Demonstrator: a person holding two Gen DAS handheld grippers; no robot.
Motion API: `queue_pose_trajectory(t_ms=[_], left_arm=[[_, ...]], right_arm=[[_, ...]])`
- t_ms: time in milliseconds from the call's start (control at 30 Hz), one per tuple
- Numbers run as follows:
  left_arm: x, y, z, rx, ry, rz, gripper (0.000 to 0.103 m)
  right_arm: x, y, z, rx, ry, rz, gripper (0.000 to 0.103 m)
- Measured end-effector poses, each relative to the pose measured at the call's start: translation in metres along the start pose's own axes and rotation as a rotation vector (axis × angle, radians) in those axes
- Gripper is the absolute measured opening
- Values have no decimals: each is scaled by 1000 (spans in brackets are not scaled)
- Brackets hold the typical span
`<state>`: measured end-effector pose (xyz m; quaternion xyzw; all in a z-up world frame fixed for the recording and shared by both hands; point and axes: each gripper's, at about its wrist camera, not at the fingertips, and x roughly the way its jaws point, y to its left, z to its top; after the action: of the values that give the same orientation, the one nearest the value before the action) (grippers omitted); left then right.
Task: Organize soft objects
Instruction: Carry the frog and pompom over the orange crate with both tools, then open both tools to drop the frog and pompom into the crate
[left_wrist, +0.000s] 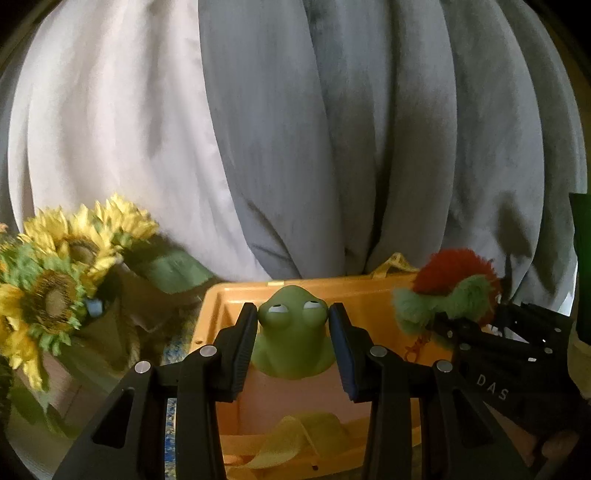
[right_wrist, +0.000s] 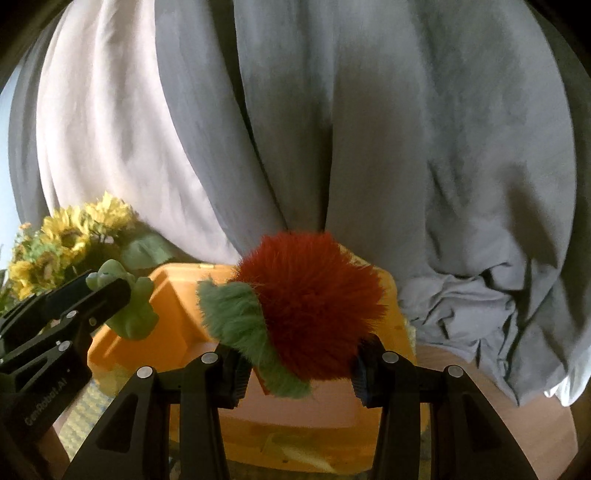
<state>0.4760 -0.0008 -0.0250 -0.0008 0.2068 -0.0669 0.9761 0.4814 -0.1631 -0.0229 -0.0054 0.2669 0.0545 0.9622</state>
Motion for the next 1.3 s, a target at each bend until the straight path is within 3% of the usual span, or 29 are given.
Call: queue_pose_trajectory(t_ms=[100,233,300,367,533,1300], left_arm=[[13,2,-4,-6,31,-4,40],[25,5,-8,-26,73,-15,40],[27,5,-9,-29,77,-13,45],[24,4,-8,-29,70,-10,62],[11,3,-4,-15,39,5,68],[-112,-12,-2,22,-29,2,71]], right_arm=[[13,-1,-2,-3,31,4,48],[25,-2,-5,2,57,0,67],[27,-3,-5,-1,54,-11,72],[27,-3,-5,-2,48,-22,76],[18,-5,-2,7,30,-47,78],[-109,4,-7,15,-85,-90,78]])
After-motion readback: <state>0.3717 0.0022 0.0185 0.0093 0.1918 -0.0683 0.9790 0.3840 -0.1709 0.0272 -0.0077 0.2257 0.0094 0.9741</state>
